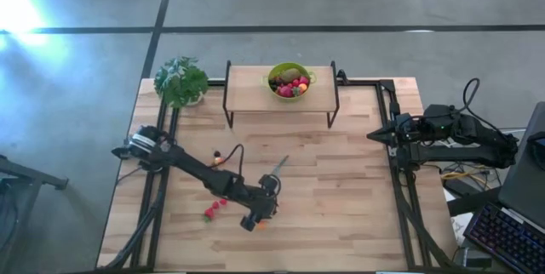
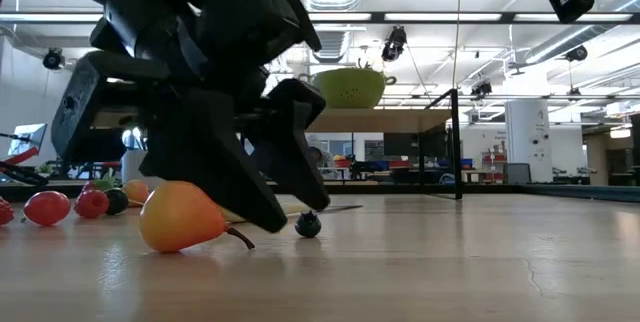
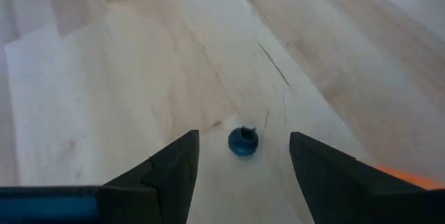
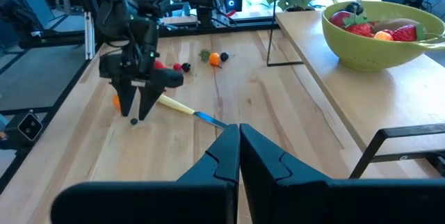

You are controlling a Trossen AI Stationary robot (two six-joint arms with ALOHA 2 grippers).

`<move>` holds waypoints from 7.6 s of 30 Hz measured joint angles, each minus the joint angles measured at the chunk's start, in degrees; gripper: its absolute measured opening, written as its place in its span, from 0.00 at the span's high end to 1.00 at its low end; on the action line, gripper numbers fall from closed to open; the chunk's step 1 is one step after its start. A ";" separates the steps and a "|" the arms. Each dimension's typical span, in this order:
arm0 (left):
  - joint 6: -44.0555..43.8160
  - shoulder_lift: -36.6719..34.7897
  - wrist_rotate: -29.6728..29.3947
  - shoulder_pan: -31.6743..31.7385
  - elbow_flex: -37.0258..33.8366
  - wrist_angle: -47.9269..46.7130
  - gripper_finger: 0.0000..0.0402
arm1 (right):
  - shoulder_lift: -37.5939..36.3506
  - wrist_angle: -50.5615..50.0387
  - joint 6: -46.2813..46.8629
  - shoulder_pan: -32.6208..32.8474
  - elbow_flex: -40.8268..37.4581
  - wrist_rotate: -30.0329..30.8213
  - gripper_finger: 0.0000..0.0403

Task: Pick & Place Fruit
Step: Put the blueberry into the strainer bowl, then put the pear into the strainer bowl

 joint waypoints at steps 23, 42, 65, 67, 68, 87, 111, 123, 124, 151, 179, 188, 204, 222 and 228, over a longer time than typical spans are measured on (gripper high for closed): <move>-8.38 3.91 2.98 0.28 2.49 0.11 0.54 | 0.00 0.02 0.00 0.02 0.00 0.00 0.98; -9.05 3.89 3.00 0.26 2.40 0.07 0.77 | 0.01 0.02 0.00 0.00 0.00 0.00 0.98; -3.72 1.31 -3.80 2.48 3.61 -1.27 0.86 | 0.00 0.03 0.00 0.01 -0.01 0.00 0.98; -1.93 1.31 -5.75 3.05 4.36 -1.49 0.86 | 0.00 0.02 0.00 0.01 -0.01 0.00 0.98; -1.13 1.31 -6.68 3.47 4.90 -1.40 0.86 | -0.01 0.04 0.00 0.02 0.00 0.00 0.98; 6.22 -10.38 -7.81 14.50 10.93 -2.78 0.86 | 0.01 0.05 0.00 0.01 0.00 0.00 0.98; -10.34 -20.06 -7.81 42.33 11.06 -0.04 0.86 | -0.02 0.04 0.00 0.02 -0.02 0.00 0.98; -13.52 -20.01 -7.79 44.46 10.86 -0.87 0.86 | -0.02 0.02 0.00 0.02 0.00 0.00 0.98; -13.66 -20.00 -7.80 44.46 10.86 -0.90 0.86 | -0.02 0.03 0.00 0.01 -0.01 0.00 0.98; -13.32 -16.33 -7.77 44.59 10.78 -1.82 0.87 | -0.02 0.03 0.00 0.01 0.00 0.00 0.98; -10.84 -29.24 13.52 40.00 10.80 -4.79 0.61 | -0.02 0.03 0.00 0.01 0.00 0.00 0.98; 0.53 -34.47 4.03 20.73 10.84 -21.76 0.61 | -0.03 0.03 0.00 0.02 0.00 0.00 0.98; -2.20 -25.12 -6.02 -5.05 10.84 -29.90 0.61 | -0.03 0.03 0.00 0.00 0.00 0.00 0.98; -12.65 -9.76 2.08 -6.48 10.84 -31.48 0.30 | -0.04 0.02 0.00 0.02 -0.02 0.00 0.98; -13.55 -6.49 2.26 -6.75 10.84 -31.52 0.30 | -0.02 0.02 0.00 0.02 0.00 0.00 0.98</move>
